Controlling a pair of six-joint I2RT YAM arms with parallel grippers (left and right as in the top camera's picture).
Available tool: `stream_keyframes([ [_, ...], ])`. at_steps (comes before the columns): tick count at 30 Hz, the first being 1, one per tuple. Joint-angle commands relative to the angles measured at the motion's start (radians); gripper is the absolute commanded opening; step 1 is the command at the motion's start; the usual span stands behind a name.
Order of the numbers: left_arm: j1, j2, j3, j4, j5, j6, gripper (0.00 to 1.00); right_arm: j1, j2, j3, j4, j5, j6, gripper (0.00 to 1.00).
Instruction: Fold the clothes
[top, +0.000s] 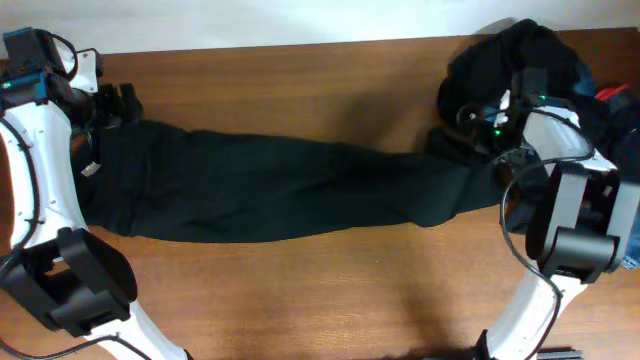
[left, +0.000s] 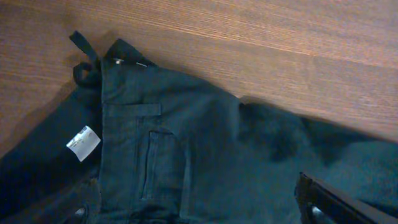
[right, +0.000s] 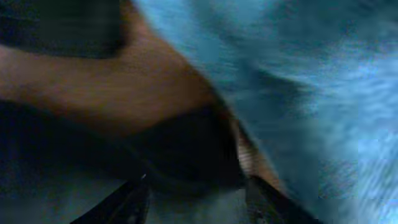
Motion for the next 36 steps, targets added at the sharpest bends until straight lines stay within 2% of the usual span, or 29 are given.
stream_keyframes([
  [1,0.003,-0.023,0.014,-0.001,-0.007,0.02,0.99,-0.014,0.021,-0.008,-0.002,0.021,-0.005,0.54],
  [2,0.003,-0.023,0.014,0.0,-0.007,0.02,0.99,-0.013,0.023,-0.008,-0.002,0.021,-0.005,0.54],
  [4,0.003,-0.023,0.014,0.0,-0.007,0.02,0.99,-0.011,0.024,-0.008,0.0,0.02,-0.005,0.46],
  [5,0.003,-0.023,0.014,0.0,-0.007,0.02,0.99,-0.011,0.024,-0.008,0.0,0.02,-0.004,0.38],
  [6,0.003,-0.023,0.014,0.0,-0.007,0.02,0.99,-0.011,0.023,-0.008,0.0,0.02,-0.004,0.24],
  [7,0.003,-0.023,0.014,0.0,-0.007,0.02,0.99,-0.012,0.023,-0.008,-0.001,0.02,-0.004,0.19],
  [12,0.003,-0.023,0.014,0.0,-0.007,0.02,0.99,-0.012,0.023,-0.006,-0.01,0.014,-0.004,0.1],
  [14,0.003,-0.023,0.014,0.0,-0.007,0.02,0.99,-0.011,0.023,-0.005,-0.018,0.012,-0.004,0.04],
  [18,0.003,-0.023,0.014,0.0,-0.007,0.02,0.99,-0.012,0.008,0.031,-0.069,0.0,-0.004,0.04],
  [28,0.003,-0.023,0.014,0.0,-0.007,0.02,0.99,-0.029,-0.111,0.299,-0.338,0.063,0.047,0.04],
  [36,0.003,-0.023,0.014,0.0,-0.007,0.02,0.99,-0.112,-0.11,0.255,-0.529,0.117,0.155,0.04],
])
